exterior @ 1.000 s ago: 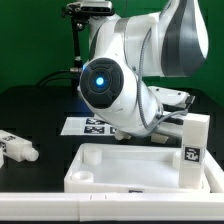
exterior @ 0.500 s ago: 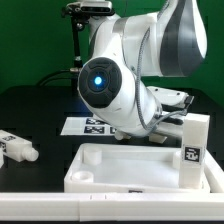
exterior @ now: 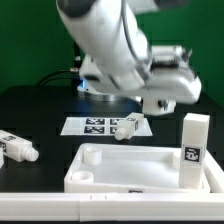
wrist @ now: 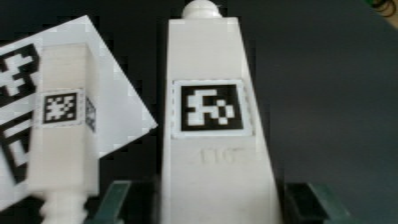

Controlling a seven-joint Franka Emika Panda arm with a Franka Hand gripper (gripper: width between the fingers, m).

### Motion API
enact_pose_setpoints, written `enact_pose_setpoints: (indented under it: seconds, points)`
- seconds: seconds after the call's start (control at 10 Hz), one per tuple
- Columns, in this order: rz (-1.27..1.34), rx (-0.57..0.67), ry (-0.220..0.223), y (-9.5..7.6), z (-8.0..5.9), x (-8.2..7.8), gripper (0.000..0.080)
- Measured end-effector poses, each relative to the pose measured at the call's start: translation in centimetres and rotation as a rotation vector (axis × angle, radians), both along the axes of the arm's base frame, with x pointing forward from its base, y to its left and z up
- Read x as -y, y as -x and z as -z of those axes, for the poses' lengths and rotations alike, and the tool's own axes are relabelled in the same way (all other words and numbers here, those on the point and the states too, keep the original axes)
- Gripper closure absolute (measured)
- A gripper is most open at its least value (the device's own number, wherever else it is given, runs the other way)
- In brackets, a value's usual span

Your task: Assemble desk

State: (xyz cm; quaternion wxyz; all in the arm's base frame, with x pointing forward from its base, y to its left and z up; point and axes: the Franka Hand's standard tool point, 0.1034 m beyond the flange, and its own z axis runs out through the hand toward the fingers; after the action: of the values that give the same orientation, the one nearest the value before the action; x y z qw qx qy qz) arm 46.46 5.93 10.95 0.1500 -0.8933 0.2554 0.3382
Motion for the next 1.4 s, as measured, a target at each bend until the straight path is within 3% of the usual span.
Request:
enact_pose_setpoints:
  seconds: [0.1,0.2,0.4,0.5,0.7,0.8,0.9,1.0,1.2,1.3,1.4]
  points:
    - [-0.024,0.111,0.057,-2.0,-1.7,1.4,0.0515]
    - [-0.04,0.217,0.121,-2.9,-1.7,1.6,0.0515]
    - [-0.034,0.293,0.153,-2.6,-1.6,1.2,0.0515]
    - [-0.032,0.367,0.172,-3.8,-2.0,1.6,0.0514]
    - [-0.051,0.527,0.177,-7.4,-5.5,3.6,0.0514]
    - [-0.044,0.645,0.216,-9.4,-6.8,4.3,0.0514]
    - [-0.034,0.746,0.263,-9.7,-7.2,4.1,0.0514]
    - [-0.032,0.757,0.275,-8.9,-6.6,3.9,0.0514]
    - [-0.017,0.894,0.352,-9.7,-6.5,4.0,0.0514]
    - [-0.024,0.919,0.367,-9.8,-6.4,4.1,0.0514]
    - [-0.071,0.98,0.393,-11.1,-7.4,5.2,0.0514]
